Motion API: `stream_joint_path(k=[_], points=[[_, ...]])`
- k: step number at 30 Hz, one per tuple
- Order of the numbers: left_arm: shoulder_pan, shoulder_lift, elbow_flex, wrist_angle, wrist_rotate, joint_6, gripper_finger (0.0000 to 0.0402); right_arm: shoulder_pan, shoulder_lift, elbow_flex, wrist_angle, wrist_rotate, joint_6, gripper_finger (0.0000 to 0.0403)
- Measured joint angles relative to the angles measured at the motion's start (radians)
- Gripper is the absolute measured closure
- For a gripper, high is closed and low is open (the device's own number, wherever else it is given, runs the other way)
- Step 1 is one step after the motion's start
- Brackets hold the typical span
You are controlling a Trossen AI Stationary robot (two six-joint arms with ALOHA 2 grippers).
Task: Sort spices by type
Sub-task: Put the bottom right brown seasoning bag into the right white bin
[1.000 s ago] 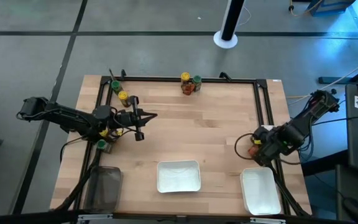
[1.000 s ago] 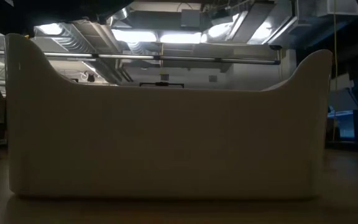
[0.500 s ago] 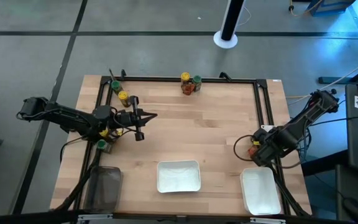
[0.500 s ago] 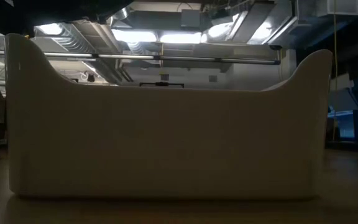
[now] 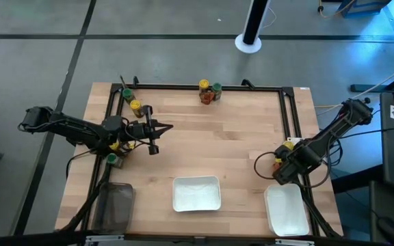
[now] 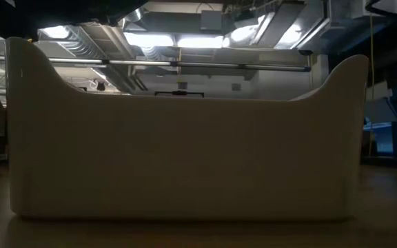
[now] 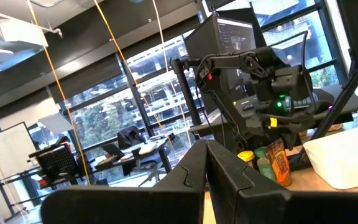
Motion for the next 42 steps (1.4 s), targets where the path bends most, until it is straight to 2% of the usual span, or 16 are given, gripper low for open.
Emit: stream_joint_path(k=[15,24,32,37,42], points=[[0.000,0.000,0.000,0.000,0.000,0.000,0.0398,-0.001,0.004,-0.098,0.112,0.037,-0.001,0.0255],[0.000,0.000,0.000,0.000,0.000,0.000,0.0398,-0.002,0.029,-0.121,0.128,0.068,-0.001,0.0315],[0.000,0.000,0.000,0.000,0.000,0.000,0.0398,-0.002,0.049,-0.120,0.126,0.060,-0.005,0.0390],[0.000,0.000,0.000,0.000,0.000,0.000,0.0398,-0.002,0.049,-0.120,0.125,0.050,-0.026,0.0384],[0.000,0.000,0.000,0.000,0.000,0.000,0.0398,-0.002,0.050,-0.093,0.095,0.044,-0.060,0.0395]])
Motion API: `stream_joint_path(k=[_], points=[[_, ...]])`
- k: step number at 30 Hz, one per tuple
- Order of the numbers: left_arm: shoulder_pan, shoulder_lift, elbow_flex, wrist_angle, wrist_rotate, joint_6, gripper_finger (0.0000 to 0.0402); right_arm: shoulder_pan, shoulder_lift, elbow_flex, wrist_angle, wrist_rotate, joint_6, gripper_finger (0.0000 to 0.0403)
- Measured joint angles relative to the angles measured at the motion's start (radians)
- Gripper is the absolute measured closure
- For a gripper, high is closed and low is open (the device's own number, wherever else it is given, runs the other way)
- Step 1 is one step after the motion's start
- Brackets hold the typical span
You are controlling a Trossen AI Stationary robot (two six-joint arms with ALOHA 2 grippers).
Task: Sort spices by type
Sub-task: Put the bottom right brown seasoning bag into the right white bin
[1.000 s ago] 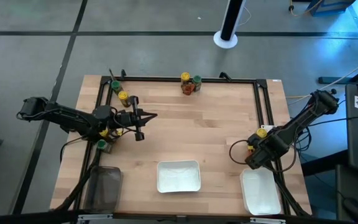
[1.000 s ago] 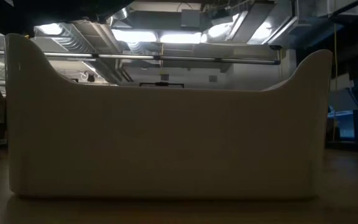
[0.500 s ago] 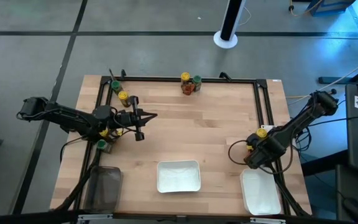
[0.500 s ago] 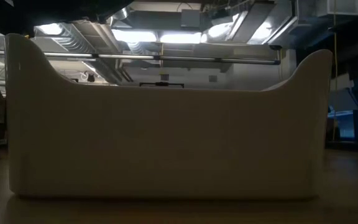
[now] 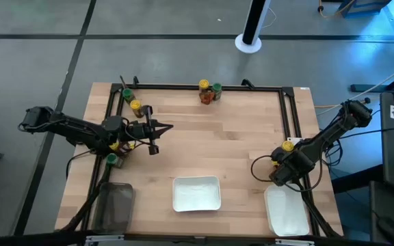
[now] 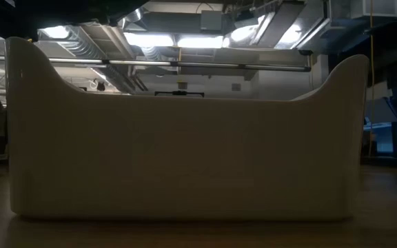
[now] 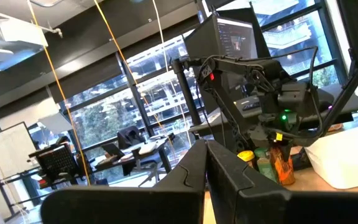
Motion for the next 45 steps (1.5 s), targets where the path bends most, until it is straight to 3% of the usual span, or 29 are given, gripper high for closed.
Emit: stream_joint_path(k=[21,28,45], points=[[0.000,0.000,0.000,0.000,0.000,0.000,0.0398,-0.001,0.000,0.394,-0.213,0.042,-0.071,0.0391],[0.000,0.000,0.000,0.000,0.000,0.000,0.0398,0.002,0.013,0.439,-0.186,-0.023,-0.105,0.0393],[0.000,0.000,0.000,0.000,0.000,0.003,0.0398,0.274,0.230,0.499,-0.072,-0.028,-0.177,0.0392]])
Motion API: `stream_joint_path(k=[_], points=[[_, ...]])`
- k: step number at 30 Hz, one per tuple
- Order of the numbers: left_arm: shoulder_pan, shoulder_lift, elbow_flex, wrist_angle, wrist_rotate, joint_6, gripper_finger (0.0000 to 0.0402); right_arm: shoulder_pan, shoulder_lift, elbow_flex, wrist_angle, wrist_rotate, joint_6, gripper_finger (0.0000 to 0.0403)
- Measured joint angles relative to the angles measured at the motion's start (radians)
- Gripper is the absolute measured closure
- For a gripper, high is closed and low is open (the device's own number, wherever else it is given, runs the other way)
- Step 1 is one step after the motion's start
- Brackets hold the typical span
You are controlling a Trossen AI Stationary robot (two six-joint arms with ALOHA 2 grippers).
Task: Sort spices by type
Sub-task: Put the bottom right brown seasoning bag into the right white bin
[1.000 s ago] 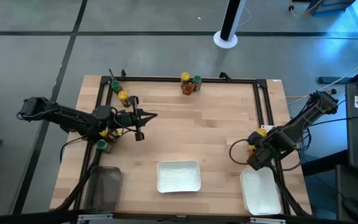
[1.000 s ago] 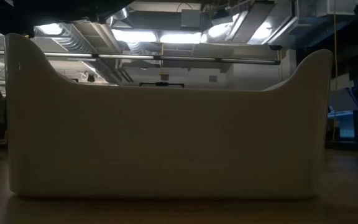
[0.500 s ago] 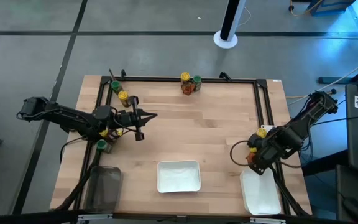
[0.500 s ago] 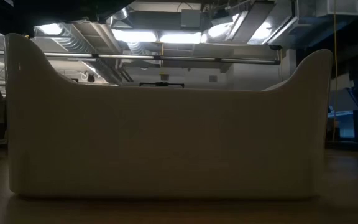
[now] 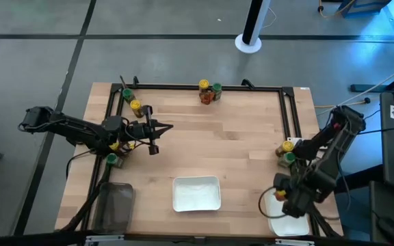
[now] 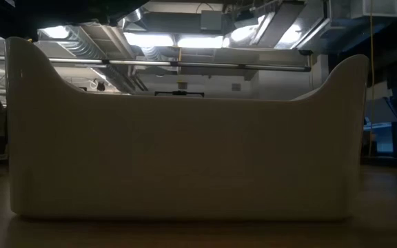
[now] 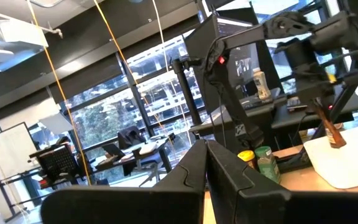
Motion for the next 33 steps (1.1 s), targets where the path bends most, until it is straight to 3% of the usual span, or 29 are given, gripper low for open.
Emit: stream_joint_path(k=[14,33], points=[[0.000,0.000,0.000,0.000,0.000,0.005,0.0398,0.082,0.108,-0.004,0.025,0.114,-0.028,0.0391],[0.000,0.000,0.000,-0.003,0.000,0.007,0.0398,0.079,0.156,-0.164,0.157,0.097,-0.073,0.0391]])
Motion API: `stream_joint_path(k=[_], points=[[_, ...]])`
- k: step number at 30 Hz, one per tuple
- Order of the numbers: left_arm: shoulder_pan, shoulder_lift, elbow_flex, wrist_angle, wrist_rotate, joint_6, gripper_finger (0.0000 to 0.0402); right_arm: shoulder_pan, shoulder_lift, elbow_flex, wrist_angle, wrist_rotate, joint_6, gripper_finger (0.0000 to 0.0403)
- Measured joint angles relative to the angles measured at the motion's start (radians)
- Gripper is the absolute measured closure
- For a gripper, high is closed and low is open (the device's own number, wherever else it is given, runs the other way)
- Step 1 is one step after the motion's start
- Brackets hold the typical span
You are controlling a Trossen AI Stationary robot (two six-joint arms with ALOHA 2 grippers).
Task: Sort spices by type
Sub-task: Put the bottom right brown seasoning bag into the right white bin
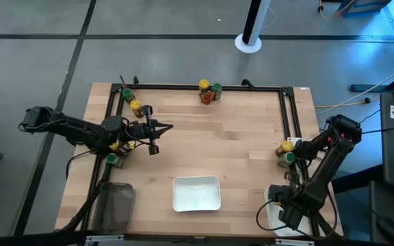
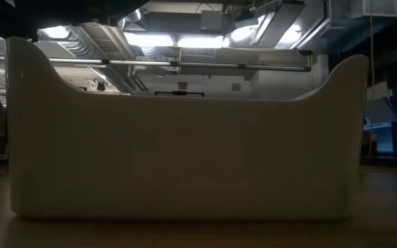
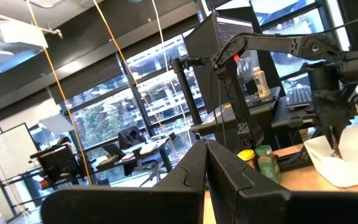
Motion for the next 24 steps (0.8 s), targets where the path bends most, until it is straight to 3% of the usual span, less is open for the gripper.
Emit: stream_joint_path(k=[9,24], points=[[0.000,0.000,0.000,-0.005,0.000,-0.002,0.0398,0.000,0.000,-0.019,0.003,-0.001,0.074,0.0377],[0.000,0.000,0.000,-0.004,0.000,-0.003,0.0398,0.000,-0.003,-0.011,0.010,-0.028,0.078,0.0269]])
